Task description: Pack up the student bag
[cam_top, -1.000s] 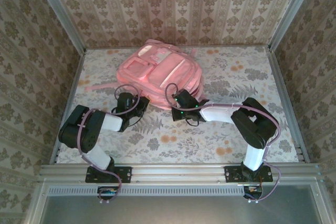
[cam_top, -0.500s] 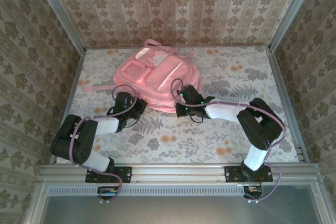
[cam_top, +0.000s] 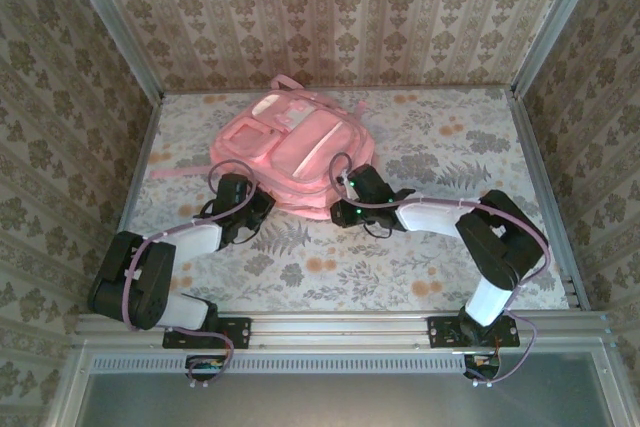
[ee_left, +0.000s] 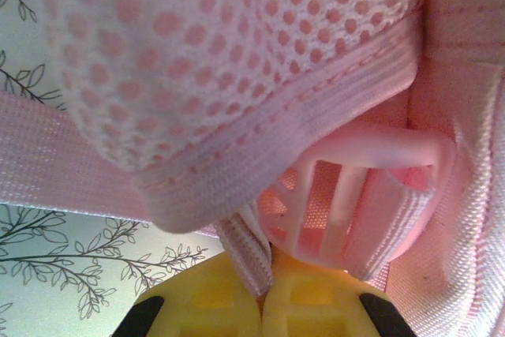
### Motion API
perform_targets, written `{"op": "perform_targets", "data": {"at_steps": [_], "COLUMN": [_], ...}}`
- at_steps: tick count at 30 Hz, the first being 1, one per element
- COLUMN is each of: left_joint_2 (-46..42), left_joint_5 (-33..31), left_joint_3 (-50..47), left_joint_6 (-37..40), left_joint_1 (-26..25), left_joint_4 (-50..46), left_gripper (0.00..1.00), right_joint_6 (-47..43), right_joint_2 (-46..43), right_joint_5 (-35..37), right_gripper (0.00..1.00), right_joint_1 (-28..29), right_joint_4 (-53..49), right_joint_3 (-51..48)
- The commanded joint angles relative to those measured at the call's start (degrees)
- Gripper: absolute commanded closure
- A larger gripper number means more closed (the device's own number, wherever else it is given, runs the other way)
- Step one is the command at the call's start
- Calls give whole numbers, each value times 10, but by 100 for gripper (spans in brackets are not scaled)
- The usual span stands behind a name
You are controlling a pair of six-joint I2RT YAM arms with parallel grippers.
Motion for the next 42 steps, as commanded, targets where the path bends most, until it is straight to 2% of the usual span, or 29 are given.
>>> {"op": "perform_targets", "data": {"at_steps": [1,4,7,15,23,31,37,42], "left_joint_2": [-12,-14,-13,-15,-14,-17,-17,-17], "left_joint_5": [-19,-14,-14,-12,-10,-10,-10,-11], "left_joint_3": [8,12,13,10,11,8,8,8], "left_joint_6": [19,20,19,17,18,16,15,15], "left_joint_1": [7,6,6,5,5,4,3,0], "left_joint_4": [-27,-29,-29,-30,-32,-34,-33,-32], "left_gripper": [100,100,100,100,100,100,100,100], "right_joint_6": [17,28,47,100,131,137,145,162], "right_joint_2": [-25,-37,-30,4,11,44,65,85], "right_joint_5": [-45,-69,-122,-221,-244,-222,-214,-220], "right_gripper": [73,69,65,63,59,57,60,67], "right_joint_1": [-9,-20,-33,-41,-47,-49,-49,-49], "right_joint_4": [58,80,106,150,153,143,147,163], "right_joint_3": [-39,-58,-64,-50,-40,-22,-7,11]}}
